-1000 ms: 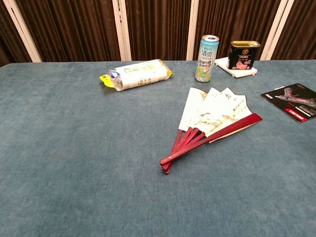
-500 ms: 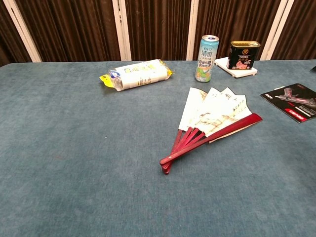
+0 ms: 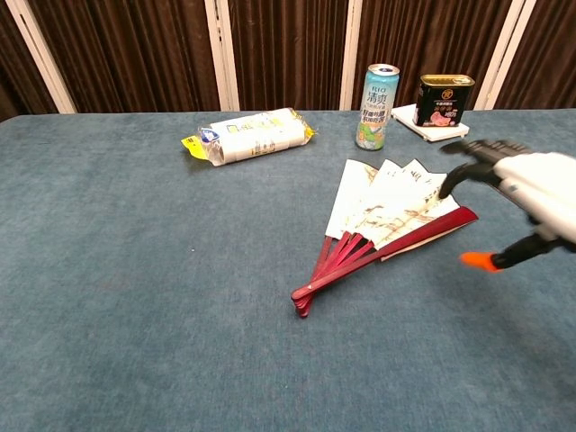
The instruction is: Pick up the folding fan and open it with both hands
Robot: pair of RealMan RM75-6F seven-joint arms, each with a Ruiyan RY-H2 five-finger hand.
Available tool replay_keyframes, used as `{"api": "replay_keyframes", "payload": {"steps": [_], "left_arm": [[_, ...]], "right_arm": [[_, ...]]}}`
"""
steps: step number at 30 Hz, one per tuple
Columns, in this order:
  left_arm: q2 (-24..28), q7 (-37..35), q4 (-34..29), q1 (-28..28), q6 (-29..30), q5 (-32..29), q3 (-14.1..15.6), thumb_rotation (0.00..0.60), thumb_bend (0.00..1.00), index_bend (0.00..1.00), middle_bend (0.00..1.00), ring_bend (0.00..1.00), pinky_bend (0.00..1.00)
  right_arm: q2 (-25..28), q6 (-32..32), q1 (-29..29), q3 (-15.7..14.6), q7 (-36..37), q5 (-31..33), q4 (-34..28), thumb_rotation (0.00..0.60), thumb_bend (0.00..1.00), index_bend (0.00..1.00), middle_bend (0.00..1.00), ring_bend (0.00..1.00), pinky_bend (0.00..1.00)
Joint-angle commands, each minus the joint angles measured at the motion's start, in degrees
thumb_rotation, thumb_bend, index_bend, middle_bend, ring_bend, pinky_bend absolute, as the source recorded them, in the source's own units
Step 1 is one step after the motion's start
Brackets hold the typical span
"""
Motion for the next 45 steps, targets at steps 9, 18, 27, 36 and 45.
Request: {"api": "replay_keyframes", "payload": {"steps": [9, 18, 27, 36, 45], "left_arm": [[0.1, -0.8, 0.1, -0.4, -0.8, -0.7, -0.2, 0.6, 0.0, 0.0, 0.0, 0.0, 0.0], [0.1, -0.8, 0.2, -0.6, -1.3, -1.4, -0.4, 0.6, 0.0, 0.0, 0.0, 0.0, 0.0], [0.1, -0.6, 0.1, -0.7, -1.3, -1.7, -0.5, 0.6, 0.0, 0.0, 0.0, 0.0, 0.0], [-0.1, -0.4, 0.2, -0.7, -1.3, -2.1, -0.6, 0.6, 0.0, 0.0, 0.0, 0.0, 0.0], [-0.1, -0.4, 0.1, -0.8, -1.4, -2.3, -0.7, 0.6, 0.0, 0.0, 0.0, 0.0, 0.0]], "right_arm": [[-12.1, -2.2, 4.5, 1.5, 3.1, 2.0, 12.6, 0.6, 0.2, 0.42, 0.13, 0.01, 0.0], [-17.2, -2.1, 5.4, 1.0, 5.2, 2.8, 18.9, 0.6, 0.2, 0.42, 0.13, 0.01, 0.0], [-20.6, -0.9, 6.0, 1.5, 7.9, 3.5, 22.3, 0.6, 0.2, 0.43, 0.13, 0.01, 0.0], [-23.3, 1.0, 6.6, 1.7, 10.6, 3.5, 24.6, 0.6, 0.19, 0.52, 0.16, 0.02, 0.0], [-24.6, 1.5, 7.0, 1.5, 11.3, 3.7, 25.8, 0.6, 0.19, 0.53, 0.16, 0.02, 0.0]]}}
